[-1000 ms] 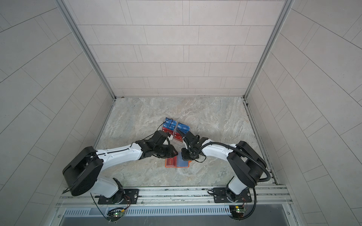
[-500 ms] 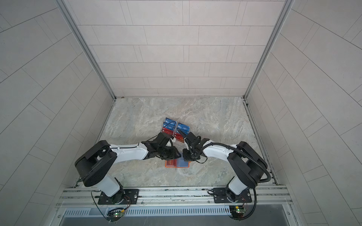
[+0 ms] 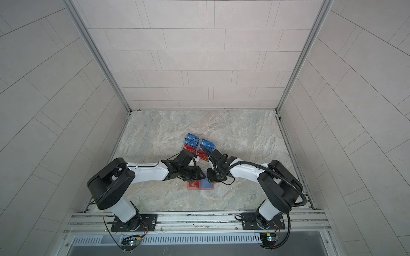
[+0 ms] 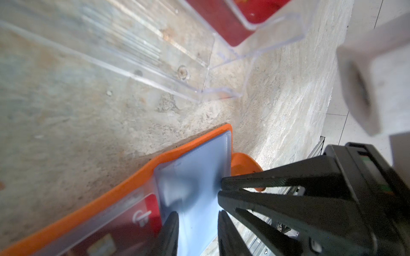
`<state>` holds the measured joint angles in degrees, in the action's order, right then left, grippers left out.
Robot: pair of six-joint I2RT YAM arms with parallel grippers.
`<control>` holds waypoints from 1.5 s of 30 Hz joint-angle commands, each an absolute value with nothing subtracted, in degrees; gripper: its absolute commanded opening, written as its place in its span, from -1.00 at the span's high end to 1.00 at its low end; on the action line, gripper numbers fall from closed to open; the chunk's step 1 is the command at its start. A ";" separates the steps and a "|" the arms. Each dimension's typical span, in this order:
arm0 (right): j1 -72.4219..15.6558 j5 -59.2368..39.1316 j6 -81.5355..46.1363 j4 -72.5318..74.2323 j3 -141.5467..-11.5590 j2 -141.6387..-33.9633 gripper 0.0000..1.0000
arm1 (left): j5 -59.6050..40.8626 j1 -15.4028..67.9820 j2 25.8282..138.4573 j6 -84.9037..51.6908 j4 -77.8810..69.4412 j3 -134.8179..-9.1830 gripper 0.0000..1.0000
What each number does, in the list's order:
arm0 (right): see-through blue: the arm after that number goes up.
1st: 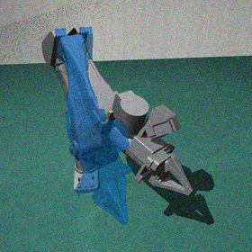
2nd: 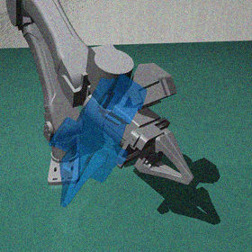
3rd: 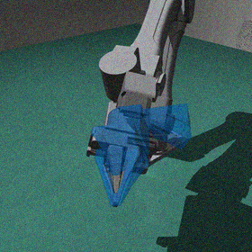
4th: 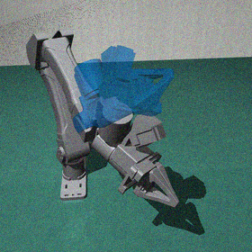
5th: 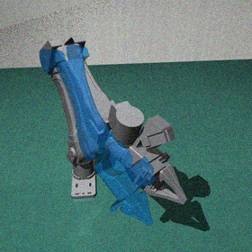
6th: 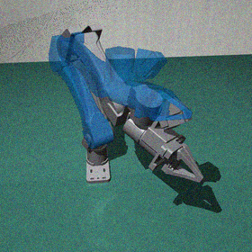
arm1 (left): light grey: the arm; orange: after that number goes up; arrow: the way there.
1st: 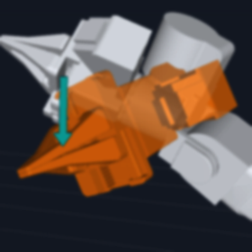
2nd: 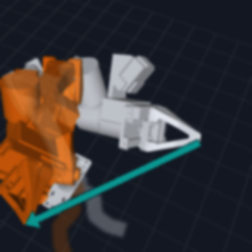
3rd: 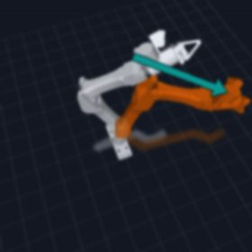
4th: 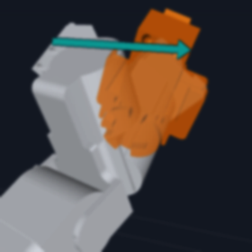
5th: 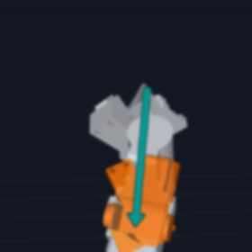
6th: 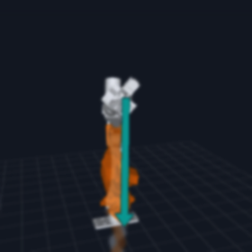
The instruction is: Put the credit cards into the card holder
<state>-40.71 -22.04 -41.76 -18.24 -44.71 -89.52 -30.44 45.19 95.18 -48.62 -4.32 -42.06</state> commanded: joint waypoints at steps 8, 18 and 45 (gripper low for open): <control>-40.44 -20.04 -41.56 -20.18 -44.55 -90.79 0.69 | -31.36 45.48 97.12 -49.16 -4.98 -40.97 0.30; -40.45 -19.95 -42.18 -19.10 -43.82 -90.18 0.70 | -33.82 45.37 97.29 -52.78 -11.15 -38.41 0.27; -40.43 -20.13 -42.64 -17.67 -43.58 -90.13 0.71 | -33.46 45.52 95.28 -67.69 -33.51 -27.36 0.25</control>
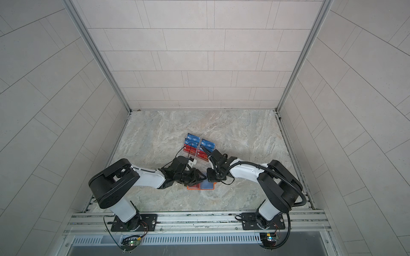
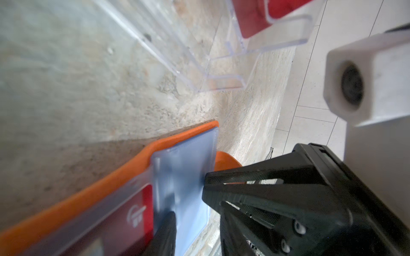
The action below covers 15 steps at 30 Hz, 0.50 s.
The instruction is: Put the credit cards into the card holder
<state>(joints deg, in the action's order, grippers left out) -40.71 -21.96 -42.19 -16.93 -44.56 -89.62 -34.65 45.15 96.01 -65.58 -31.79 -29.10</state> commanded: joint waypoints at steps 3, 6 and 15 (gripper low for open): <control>-40.46 -20.21 -42.63 -17.67 -43.59 -90.35 0.71 | -33.56 45.54 95.78 -68.92 -35.59 -26.65 0.24; -40.47 -20.13 -42.57 -17.75 -43.61 -90.35 0.71 | -33.84 45.56 96.52 -70.68 -38.67 -25.95 0.24; -40.43 -20.17 -42.78 -17.55 -43.67 -89.96 0.72 | -34.54 45.58 98.15 -71.70 -41.77 -27.07 0.25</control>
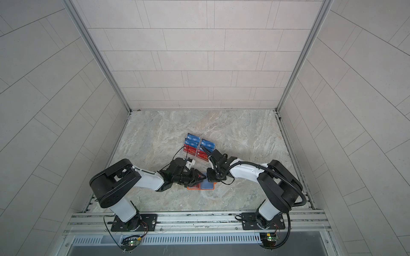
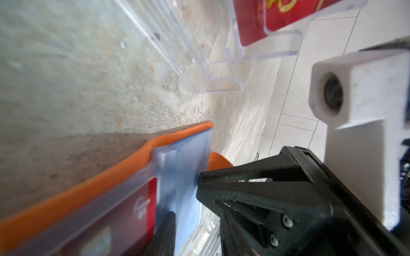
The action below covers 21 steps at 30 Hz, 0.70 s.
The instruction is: Put the credit cards into the card holder
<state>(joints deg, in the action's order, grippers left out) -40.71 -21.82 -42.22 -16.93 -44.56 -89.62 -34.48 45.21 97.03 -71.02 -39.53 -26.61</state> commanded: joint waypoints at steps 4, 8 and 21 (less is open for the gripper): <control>-40.51 -19.91 -43.13 -17.40 -43.37 -88.98 0.72 | -34.41 45.55 98.26 -70.86 -40.32 -27.68 0.26; -40.43 -19.47 -43.24 -17.01 -42.90 -87.34 0.72 | -34.02 45.62 98.26 -68.70 -36.73 -28.87 0.28; -40.08 -16.97 -43.46 -17.28 -41.51 -82.73 0.73 | -35.51 45.33 100.19 -63.98 -29.82 -33.26 0.56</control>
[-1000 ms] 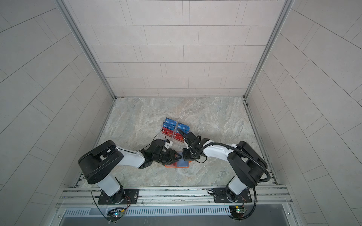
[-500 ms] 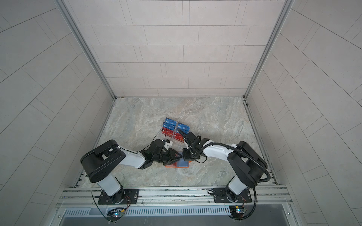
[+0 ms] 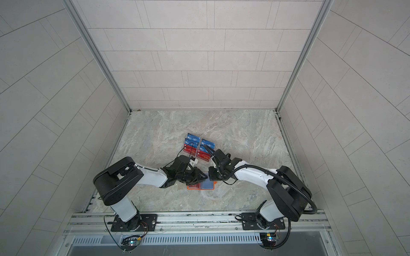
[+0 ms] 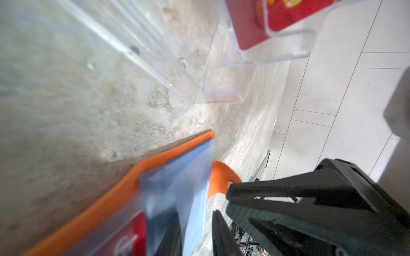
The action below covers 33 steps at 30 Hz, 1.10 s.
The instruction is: Put the credit cards into the card holder
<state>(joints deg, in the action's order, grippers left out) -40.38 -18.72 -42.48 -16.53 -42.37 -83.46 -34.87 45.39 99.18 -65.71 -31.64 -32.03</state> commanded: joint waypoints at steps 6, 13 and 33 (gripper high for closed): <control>-39.99 -17.25 -43.68 -17.14 -41.40 -82.57 0.73 | -35.29 45.21 99.44 -63.33 -28.38 -33.40 0.81; -39.90 -18.59 -42.04 -18.02 -42.42 -82.53 0.73 | -35.55 44.86 97.70 -61.93 -27.29 -33.07 1.00; -38.06 -23.90 -41.05 -15.70 -42.17 -85.16 0.74 | -38.61 43.75 94.13 -59.04 -28.33 -30.72 1.00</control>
